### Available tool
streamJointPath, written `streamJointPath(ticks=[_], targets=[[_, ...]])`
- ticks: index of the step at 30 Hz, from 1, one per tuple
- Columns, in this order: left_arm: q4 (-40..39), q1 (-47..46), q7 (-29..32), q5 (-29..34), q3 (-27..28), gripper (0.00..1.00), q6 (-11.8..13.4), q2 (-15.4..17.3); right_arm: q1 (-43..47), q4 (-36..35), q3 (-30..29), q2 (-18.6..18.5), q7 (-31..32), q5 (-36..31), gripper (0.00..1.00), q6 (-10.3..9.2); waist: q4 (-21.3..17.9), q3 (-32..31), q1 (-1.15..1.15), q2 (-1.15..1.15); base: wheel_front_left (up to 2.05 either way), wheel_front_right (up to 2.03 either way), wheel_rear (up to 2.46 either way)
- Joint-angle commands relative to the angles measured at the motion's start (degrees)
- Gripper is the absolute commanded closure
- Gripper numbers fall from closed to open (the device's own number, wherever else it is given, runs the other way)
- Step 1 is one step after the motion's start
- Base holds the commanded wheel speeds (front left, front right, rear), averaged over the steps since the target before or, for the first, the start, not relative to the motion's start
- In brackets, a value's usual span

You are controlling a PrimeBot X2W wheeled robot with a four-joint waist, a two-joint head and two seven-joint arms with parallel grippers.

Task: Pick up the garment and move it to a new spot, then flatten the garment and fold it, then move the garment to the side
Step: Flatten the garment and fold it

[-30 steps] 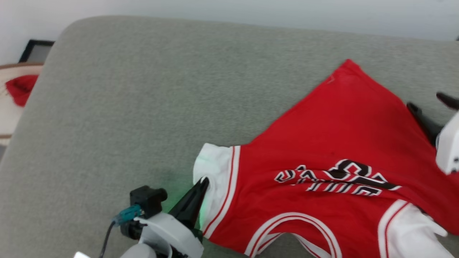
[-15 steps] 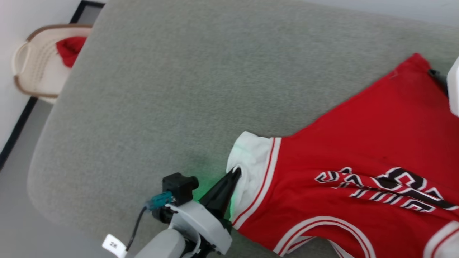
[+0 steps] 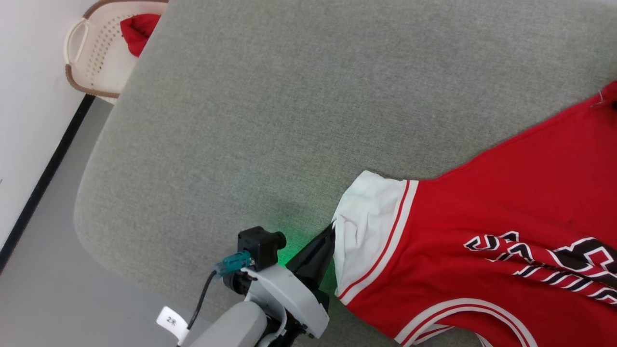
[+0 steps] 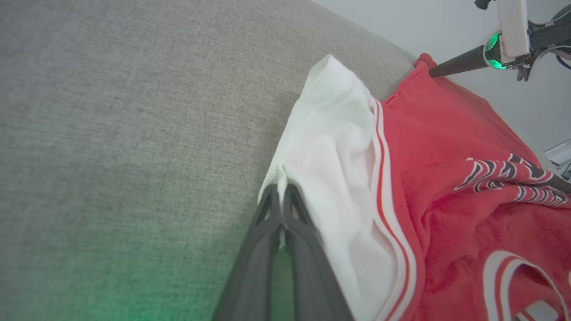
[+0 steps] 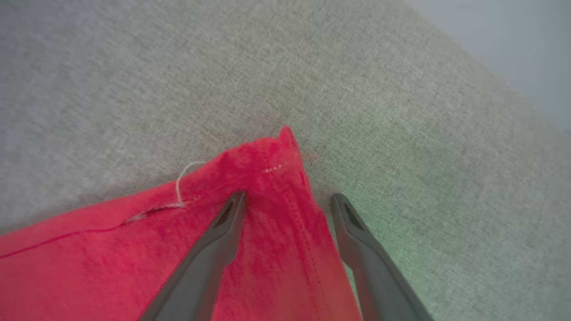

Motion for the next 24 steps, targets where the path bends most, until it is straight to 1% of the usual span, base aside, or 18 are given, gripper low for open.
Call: streamJointPath(ticks=[1, 2, 3, 9, 14, 18, 22, 24], targets=[[0.4, -0.4, -0.3, -0.5, 0.0, 1.0, -0.2, -0.1, 2.1, 2.5, 1.7, 1.0, 2.8, 0.6, 0.51, -0.05, 0.5, 0.5, 0.0, 0.0, 0.0, 0.0, 0.0], [0.5, -0.5, -0.3, -0.5, 0.0, 1.0, -0.2, 0.0, 1.9, 3.5, 1.9, 1.3, 4.0, 1.0, 0.97, -0.05, 0.4, 0.5, 0.0, 0.0, 0.0, 0.0, 0.0], [0.6, -0.6, -0.3, -0.7, 0.0, 1.0, -0.2, 0.0, 1.6, 4.6, 2.0, 1.2, 5.5, 1.2, 1.0, -0.05, 0.3, 0.5, 0.0, 0.0, 0.0, 0.0, 0.0], [0.9, -0.6, -0.4, -1.2, 0.4, 1.0, -0.2, 0.8, -2.2, 9.3, 1.1, 2.3, 8.6, 0.9, 1.0, -0.07, -1.0, -0.1, 0.0, 0.0, 0.0, 0.0, 0.0], [0.7, -1.0, -0.4, -1.7, 0.8, 1.0, -0.2, 2.6, -5.1, 9.7, 0.9, 4.4, 7.6, 1.2, 1.0, -0.06, -3.1, -1.4, 0.0, 0.0, 0.0, 0.0, 0.0], [-0.3, -1.8, 1.8, -3.0, 1.3, 1.0, -0.2, 5.1, -6.8, 7.7, 1.0, 6.0, 5.3, 2.2, 1.0, -0.06, -5.2, -3.2, 0.0, 0.0, 0.0, 0.0, 0.0], [-3.0, -3.8, 6.2, -4.1, 2.5, 1.0, -0.1, 9.3, -7.3, 4.7, 1.9, 6.1, 2.7, 3.4, 1.0, -0.06, -7.2, -5.5, 0.0, 0.0, 0.0, 0.0, 0.0], [-4.6, -5.1, 8.7, -4.3, 3.0, 1.0, 0.3, 11.7, -7.1, 3.0, 2.3, 6.3, 0.6, 4.4, 1.0, -0.06, -8.3, -7.0, 0.0, 0.0, 0.0, 0.0, 0.0]])
